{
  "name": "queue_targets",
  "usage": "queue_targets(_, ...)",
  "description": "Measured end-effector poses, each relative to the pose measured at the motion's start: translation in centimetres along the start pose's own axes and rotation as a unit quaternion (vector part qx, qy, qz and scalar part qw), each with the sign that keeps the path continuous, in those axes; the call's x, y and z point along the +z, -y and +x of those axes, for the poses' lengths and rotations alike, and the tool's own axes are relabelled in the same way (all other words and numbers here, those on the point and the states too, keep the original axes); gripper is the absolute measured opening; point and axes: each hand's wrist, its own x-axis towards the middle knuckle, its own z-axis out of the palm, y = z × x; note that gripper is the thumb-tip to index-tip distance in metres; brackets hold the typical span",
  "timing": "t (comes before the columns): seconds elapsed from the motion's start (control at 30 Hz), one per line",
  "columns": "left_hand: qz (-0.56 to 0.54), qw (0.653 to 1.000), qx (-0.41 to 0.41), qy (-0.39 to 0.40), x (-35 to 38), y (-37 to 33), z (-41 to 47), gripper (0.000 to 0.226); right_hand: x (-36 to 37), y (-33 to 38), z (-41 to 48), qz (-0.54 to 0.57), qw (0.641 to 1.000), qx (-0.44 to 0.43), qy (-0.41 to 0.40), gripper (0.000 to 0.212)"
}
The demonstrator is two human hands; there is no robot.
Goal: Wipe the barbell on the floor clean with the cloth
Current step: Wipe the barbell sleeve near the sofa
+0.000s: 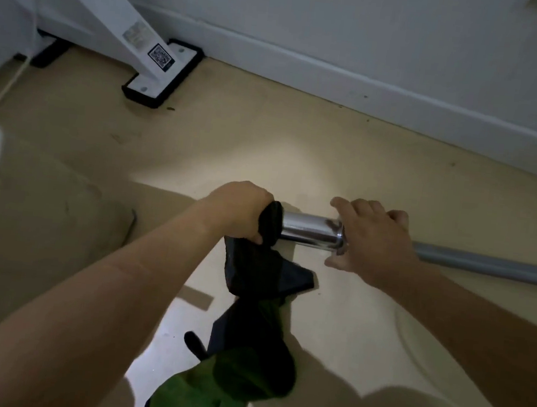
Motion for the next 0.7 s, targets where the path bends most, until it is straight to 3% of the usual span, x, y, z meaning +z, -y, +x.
queue_targets(0.07, 0.016, 1.0, 0.01, -0.008, 0.4, -0.6, -0.5, 0.057, 0.6, 0.7, -0.7, -0.03, 0.999, -0.002, -0.024, 0.072)
queue_targets(0.13, 0.026, 0.996, 0.024, -0.083, 2.3, -1.1, -1.9, 0.065, 0.9, 1.2, -0.4, -0.038, 0.999, -0.005, -0.009, 0.055)
queue_targets(0.3, -0.013, 0.97, 0.09, -0.225, 5.0, -6.9, -3.0, 0.091, -0.3, 0.1, 1.7, -0.074, 0.993, -0.071, 0.061, 0.046)
queue_targets(0.4, -0.018, 0.966, 0.113, -0.231, 5.5, -8.1, -3.2, 0.088, -1.8, 0.4, 2.2, -0.018, 0.981, -0.099, 0.165, 0.038)
queue_targets(0.5, -0.098, 0.973, 0.103, -0.181, 5.9, -5.6, -4.6, 0.078, -1.8, 0.5, 1.0, 0.028, 0.971, -0.093, 0.221, 0.049)
queue_targets(0.6, -0.11, 0.98, 0.059, -0.156, 5.5, -4.2, -3.6, 0.071, -0.7, -0.7, -1.4, 0.093, 0.987, -0.017, 0.131, 0.071)
queue_targets(0.7, -0.116, 0.969, 0.062, -0.21, 5.9, -6.9, -2.7, 0.062, -0.1, -0.9, -3.0, 0.165, 0.985, 0.033, 0.034, 0.049)
